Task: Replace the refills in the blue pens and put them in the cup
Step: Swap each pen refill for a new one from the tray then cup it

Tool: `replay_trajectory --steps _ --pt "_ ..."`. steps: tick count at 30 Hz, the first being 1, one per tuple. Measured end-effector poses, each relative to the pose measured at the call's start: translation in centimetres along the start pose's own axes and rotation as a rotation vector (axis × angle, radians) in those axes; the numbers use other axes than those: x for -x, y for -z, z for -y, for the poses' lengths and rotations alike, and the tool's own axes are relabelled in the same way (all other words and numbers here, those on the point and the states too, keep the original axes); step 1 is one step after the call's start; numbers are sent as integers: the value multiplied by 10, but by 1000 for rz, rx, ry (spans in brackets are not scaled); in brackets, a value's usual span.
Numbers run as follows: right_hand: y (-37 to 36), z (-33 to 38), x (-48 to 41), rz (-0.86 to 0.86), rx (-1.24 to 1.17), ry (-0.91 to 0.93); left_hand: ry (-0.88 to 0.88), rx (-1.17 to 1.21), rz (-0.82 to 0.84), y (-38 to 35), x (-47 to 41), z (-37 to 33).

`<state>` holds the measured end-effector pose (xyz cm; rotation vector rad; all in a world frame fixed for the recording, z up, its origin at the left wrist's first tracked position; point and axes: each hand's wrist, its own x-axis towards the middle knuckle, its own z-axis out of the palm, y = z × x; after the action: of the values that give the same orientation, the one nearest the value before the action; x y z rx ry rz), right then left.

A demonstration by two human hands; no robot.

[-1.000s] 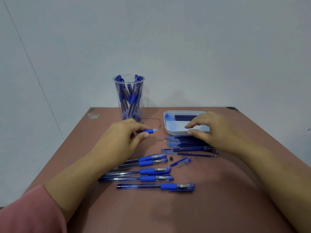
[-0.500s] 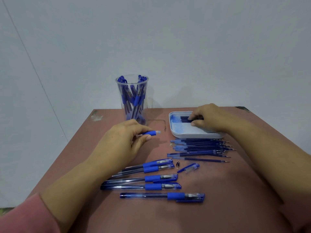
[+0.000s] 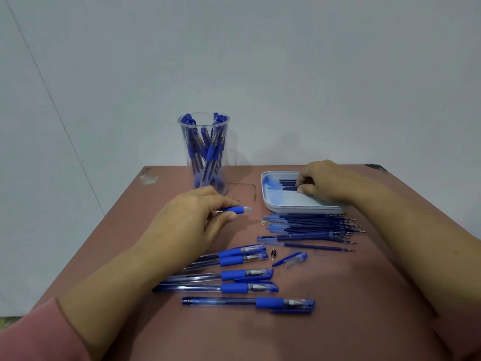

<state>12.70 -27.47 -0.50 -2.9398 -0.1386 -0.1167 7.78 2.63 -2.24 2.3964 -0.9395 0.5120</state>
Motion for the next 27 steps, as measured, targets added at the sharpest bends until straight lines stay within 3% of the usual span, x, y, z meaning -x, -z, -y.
replay_trajectory --steps 7,21,27 --pt "-1 -3 1 -7 -71 41 1 -14 4 -1 1 0" --pt "29 60 100 -246 -236 253 4 6 -52 1 1 1" --pt "8 49 108 -352 -316 338 34 48 -43 1 1 -5"
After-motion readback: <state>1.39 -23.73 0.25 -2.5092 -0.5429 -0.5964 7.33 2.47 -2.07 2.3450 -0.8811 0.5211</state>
